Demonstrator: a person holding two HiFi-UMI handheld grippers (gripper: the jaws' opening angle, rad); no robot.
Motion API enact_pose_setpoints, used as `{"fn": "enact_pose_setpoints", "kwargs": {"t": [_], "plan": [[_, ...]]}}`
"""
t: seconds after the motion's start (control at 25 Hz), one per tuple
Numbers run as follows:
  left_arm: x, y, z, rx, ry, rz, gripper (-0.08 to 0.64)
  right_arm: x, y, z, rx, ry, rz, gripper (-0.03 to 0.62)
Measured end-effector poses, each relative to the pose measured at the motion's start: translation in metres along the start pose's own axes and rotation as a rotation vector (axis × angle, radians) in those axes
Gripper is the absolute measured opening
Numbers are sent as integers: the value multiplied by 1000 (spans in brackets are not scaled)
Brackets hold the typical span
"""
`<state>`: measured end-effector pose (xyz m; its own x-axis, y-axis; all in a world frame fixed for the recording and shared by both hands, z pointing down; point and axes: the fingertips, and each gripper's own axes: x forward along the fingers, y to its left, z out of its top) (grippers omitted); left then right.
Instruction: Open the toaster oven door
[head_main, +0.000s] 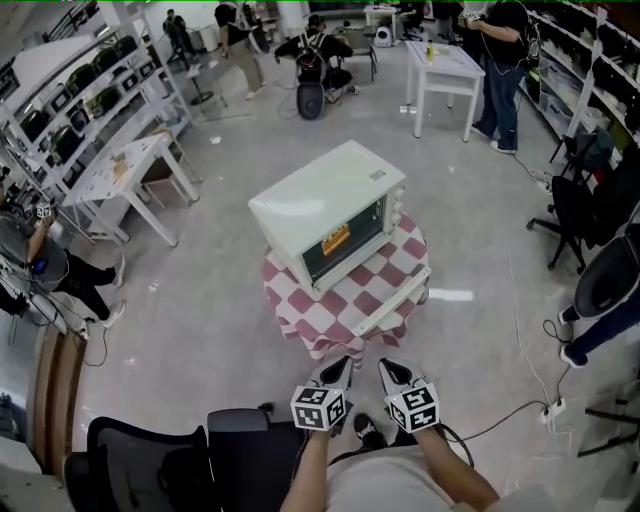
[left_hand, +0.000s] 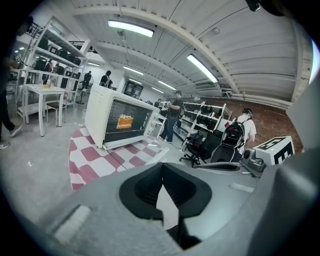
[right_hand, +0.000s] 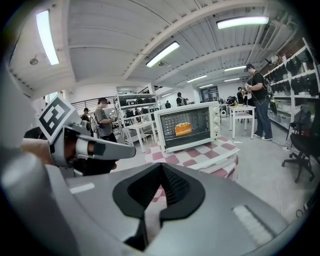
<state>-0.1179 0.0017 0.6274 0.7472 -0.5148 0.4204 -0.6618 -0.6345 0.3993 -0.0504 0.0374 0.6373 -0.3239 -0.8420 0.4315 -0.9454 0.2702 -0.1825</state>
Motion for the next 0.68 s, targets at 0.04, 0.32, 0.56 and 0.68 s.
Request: {"fn": "enact_pose_setpoints", "kwargs": {"t": [0.04,0.32,0.56,0.68], "plan": [[-1,0,-1,-4,3,-3,2,0,0,0,5,1,1,-2],[0,-3,0,-27,4,-33,2,0,-3,-3,27,-2,-2,-2],[6,-4,2,-10,7,-21,2,1,-8,0,26,-3,3,-2],[6,-6,3,6,8,-20,2,0,-9,0,28,2,4,-2]]}}
